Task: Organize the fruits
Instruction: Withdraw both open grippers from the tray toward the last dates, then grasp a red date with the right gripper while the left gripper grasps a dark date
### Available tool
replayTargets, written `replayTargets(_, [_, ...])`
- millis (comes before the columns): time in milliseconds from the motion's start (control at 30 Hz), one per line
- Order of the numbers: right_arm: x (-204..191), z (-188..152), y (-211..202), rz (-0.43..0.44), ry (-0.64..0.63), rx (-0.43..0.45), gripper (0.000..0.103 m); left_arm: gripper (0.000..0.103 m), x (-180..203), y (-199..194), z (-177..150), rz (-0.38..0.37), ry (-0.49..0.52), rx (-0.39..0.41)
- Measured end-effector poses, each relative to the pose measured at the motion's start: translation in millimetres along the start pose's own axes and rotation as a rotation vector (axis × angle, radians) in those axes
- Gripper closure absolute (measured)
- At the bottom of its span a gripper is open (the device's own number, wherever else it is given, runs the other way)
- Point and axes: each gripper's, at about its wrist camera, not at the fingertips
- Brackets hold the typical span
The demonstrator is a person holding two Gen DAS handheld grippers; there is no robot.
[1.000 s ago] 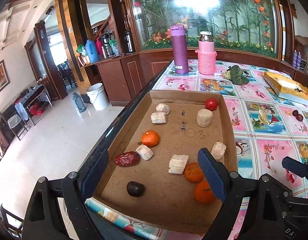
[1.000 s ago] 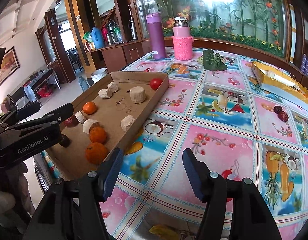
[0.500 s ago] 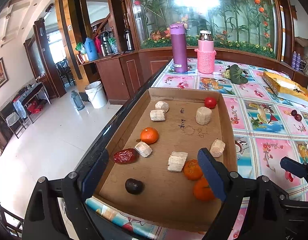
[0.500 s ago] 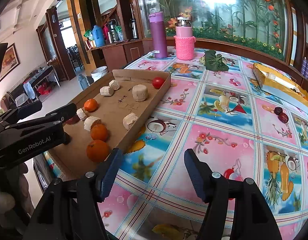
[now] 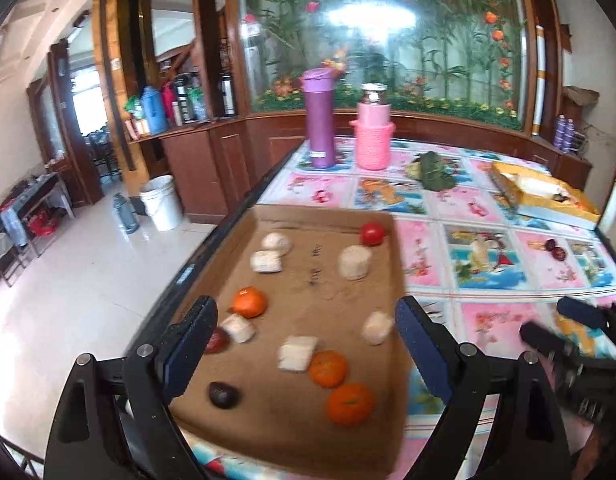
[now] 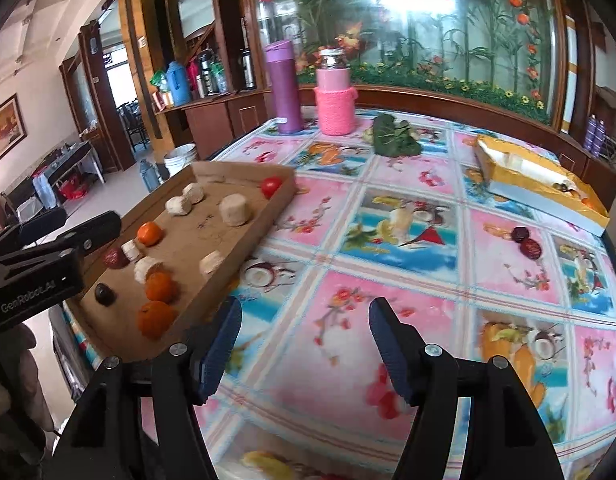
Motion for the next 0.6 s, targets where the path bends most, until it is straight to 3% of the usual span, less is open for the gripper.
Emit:
replayTargets(300, [174,22,12,-0.246,0.202,-0.066,0.033,0.013,78,13,8,-0.177,0.070,-0.023])
replayTargets(367, [198,24,24,-0.276,0.197,-0.073,0.034,0.013,92,17,7,-0.197,0.088,-0.042])
replayTargets(433, [216,26,39,-0.300,0.182,-0.077,0.042,0.013,103,23,7,-0.214,0.098,-0.060])
replayTargets(600, [236,29,83,-0.286,0.168,-0.122,0.050,0.013,122,44,16,-0.237,0.104,-0.092])
Point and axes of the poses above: each gripper's, at about its wrist camera, not at the fingertips, and y roughly the way its jaws point, x to its right, z to its top, and after that the axes turned 10 degrees about x, right-handed
